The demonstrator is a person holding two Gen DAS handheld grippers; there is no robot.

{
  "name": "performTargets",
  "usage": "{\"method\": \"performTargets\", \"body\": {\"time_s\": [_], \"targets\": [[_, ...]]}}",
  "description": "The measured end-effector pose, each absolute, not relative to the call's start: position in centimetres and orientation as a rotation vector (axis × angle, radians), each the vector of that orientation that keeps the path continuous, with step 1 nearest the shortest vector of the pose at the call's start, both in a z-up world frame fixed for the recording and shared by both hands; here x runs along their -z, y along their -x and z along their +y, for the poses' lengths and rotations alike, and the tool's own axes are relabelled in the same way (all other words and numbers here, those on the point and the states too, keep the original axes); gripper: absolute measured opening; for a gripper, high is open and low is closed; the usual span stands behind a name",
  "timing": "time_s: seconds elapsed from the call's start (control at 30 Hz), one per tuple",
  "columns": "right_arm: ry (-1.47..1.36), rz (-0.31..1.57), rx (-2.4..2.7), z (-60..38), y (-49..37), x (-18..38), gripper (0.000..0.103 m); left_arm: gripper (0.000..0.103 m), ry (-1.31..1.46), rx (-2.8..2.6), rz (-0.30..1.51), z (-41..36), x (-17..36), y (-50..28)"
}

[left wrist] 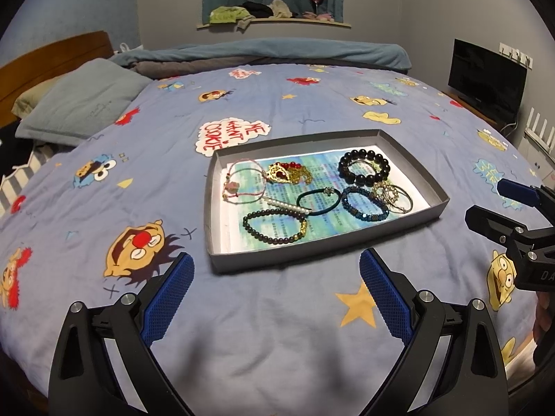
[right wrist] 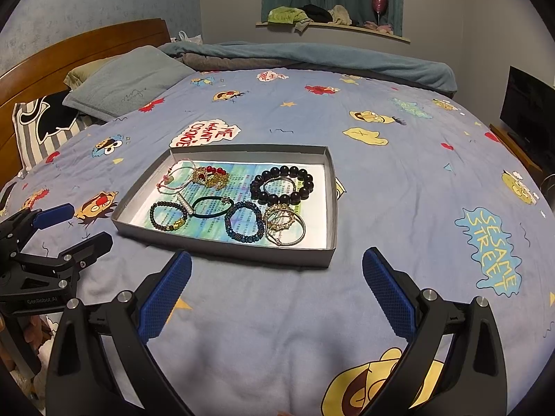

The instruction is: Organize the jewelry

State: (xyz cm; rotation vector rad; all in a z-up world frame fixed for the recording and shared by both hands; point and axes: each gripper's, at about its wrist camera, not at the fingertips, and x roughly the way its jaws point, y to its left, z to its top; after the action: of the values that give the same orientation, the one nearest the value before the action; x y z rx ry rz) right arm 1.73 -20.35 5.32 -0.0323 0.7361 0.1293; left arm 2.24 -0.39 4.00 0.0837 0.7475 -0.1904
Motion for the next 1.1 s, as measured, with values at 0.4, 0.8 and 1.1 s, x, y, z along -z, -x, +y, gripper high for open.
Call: {"method": "performTargets", "body": {"time_s": [0.4, 0.8, 1.1], "targets": [[0.031, 0.739, -0.129, -20.35, -1.76, -5.22, 0.097, 0.096, -0.085, 0.191, 0.749, -0.24, -3.94, -2.26], [0.033, 0.741, -0.13, -20.27, -1.69, -5.05, 0.097, 0.096, -0.079, 0.201, 0.747, -0.38, -3.97, -2.22], [0.033, 0.745, -0.131, -20.24, -1.72, -4.9, 0.097, 0.096, -0.097, 0.23, 0.717, 0.03, -3.86, -2.03]]}}
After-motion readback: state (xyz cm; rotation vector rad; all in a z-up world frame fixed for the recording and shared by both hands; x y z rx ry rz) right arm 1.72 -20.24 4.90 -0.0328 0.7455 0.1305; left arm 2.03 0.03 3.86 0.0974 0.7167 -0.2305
